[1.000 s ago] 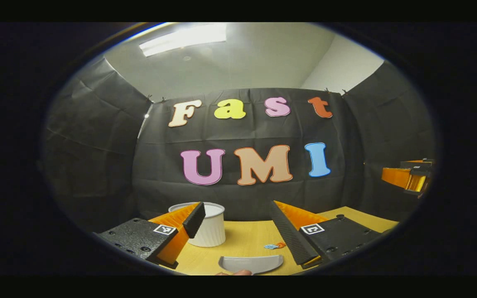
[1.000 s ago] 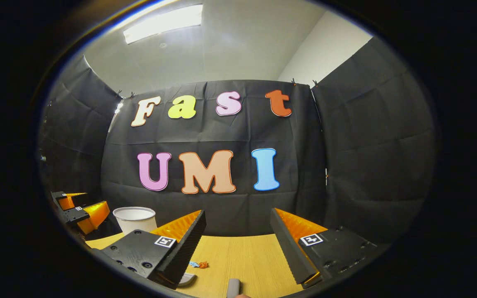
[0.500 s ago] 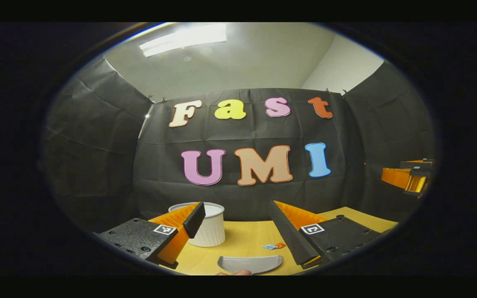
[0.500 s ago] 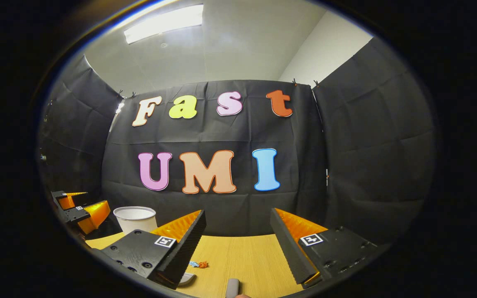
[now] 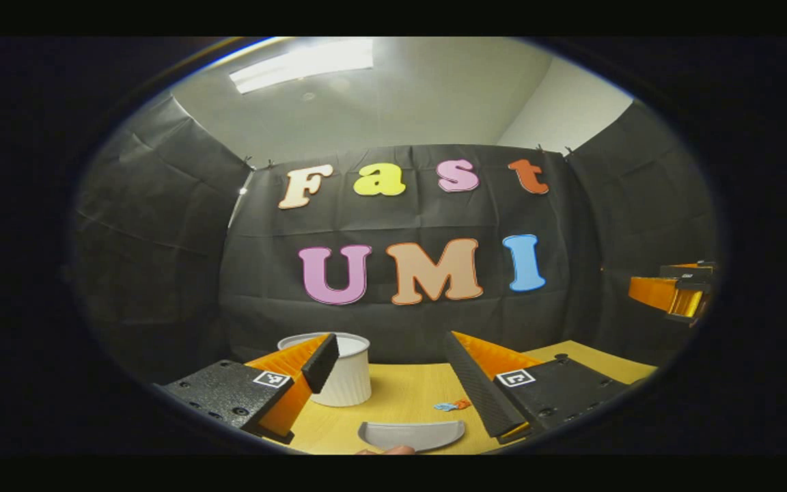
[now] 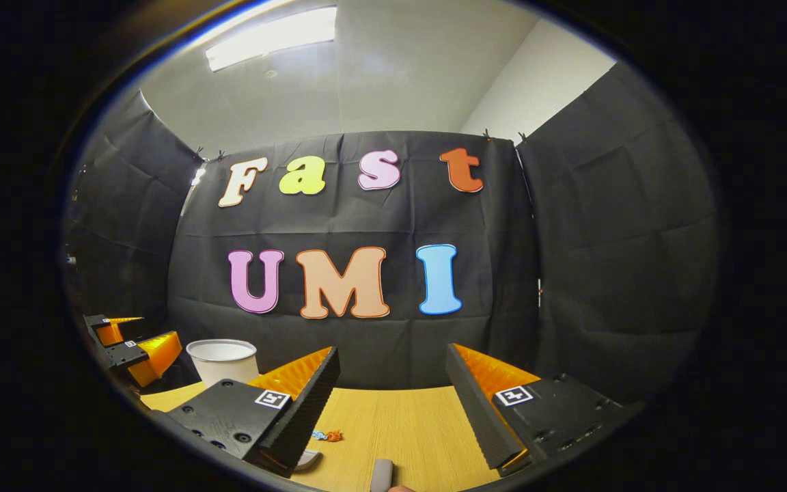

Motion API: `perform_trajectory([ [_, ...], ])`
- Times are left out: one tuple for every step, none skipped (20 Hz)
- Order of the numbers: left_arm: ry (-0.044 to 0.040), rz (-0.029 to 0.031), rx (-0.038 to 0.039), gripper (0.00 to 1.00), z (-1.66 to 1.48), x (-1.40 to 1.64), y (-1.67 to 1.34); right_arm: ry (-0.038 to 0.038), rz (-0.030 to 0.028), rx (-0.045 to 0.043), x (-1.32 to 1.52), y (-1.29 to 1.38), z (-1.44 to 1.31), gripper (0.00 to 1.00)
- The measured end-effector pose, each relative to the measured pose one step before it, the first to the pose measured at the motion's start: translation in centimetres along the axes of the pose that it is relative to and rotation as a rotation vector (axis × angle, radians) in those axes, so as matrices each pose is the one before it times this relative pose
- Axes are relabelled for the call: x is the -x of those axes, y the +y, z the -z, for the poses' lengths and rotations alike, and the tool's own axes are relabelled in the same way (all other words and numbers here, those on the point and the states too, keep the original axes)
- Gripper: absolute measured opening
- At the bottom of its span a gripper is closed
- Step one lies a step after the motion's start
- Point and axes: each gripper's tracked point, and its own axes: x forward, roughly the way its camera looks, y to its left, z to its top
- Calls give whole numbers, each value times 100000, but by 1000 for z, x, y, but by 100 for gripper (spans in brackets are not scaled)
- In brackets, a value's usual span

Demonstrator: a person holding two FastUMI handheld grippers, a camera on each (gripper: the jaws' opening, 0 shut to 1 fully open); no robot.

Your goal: Pick up the small broom and dustpan from the desktop, sweep the trash into the dustpan with the broom, and then empty the trash into the garbage bin.

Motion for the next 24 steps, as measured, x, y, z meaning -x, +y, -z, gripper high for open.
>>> perform_trajectory([
  [43, -62, -12, 93, 39, 9, -6, 188, -61, 56, 48, 28, -48, 92],
  [174, 78, 44, 93, 19, -56, 52, 169, -75, 41, -19, 9, 79, 92],
  [239, 79, 19, 93, 30, 3, -39, 221, -160, 61, 33, 40, 94, 92],
  [210, -25, -75, 93, 153, 50, 0, 82, 22, 144, 130, -20, 27, 92],
  [151, -40, -185, 93, 35, -6, -6, 589, -340, 85, -136, -3, 59, 92],
  [245, -118, -544, 93, 160, -91, -3, 546, -400, 48, -83, 75, 132, 92],
  [383, 5, -663, 93, 117, -30, -110, 421, -225, 58, 144, -58, 175, 92],
  [476, 11, -643, 93, 136, -27, -92, 663, -109, -123, -75, -107, 199, 92],
  [556, 5, -295, 93, 125, 23, -143, 917, -489, -49, -243, -8, 400, 92],
  [692, -21, -8, 93, 157, -64, -270, 627, -485, -58, -316, -106, 267, 92],
  [658, 9, -67, 93, 172, 64, -182, 740, -538, -148, -272, -192, 328, 92],
  [549, -163, -317, 93, 67, -98, -165, 1128, -946, -235, -21, -88, 363, 92],
  [797, 66, -437, 93, 266, 70, -301, 1347, -1162, -246, -91, -121, 432, 92],
  [1078, -239, -229, 93, 255, 27, -261, 1766, -1587, -279, -45, -162, 541, 92],
  [1337, -380, 147, 93, 380, 51, -265, 1836, -1557, -384, -116, -141, 649, 92],
  [1802, -364, 248, 93, 463, 71, -294, 2013, -810, -593, -102, -428, 780, 92],
  [2001, -815, 94, 93, 689, 152, -197, 2319, -770, -390, -231, -451, 883, 92],
  [2797, -1414, -358, 93, 894, 147, -20, 2841, -1210, -384, -38, -341, 1133, 93],
  [2516, -602, -321, 93, 958, 165, -223, 2203, -1572, -85, -28, -220, 993, 92],
  [1946, -560, -36, 92, 859, 23, -54, 1812, -1586, 260, -9, -56, 953, 92],
  [3172, -359, 184, 92, 1232, 148, -102, 2465, -1097, 678, -232, -104, 1041, 92],
  [5020, 959, 254, 92, 1618, 28, -340, 3421, -434, 894, -240, -288, 1503, 92],
  [5214, 1641, 214, 92, 1916, 43, -527, 4088, -477, 832, -445, 26, 1542, 92],
  [4408, 1740, 245, 90, 1669, -188, -314, 4146, -720, 478, -259, 275, 1600, 93],
])
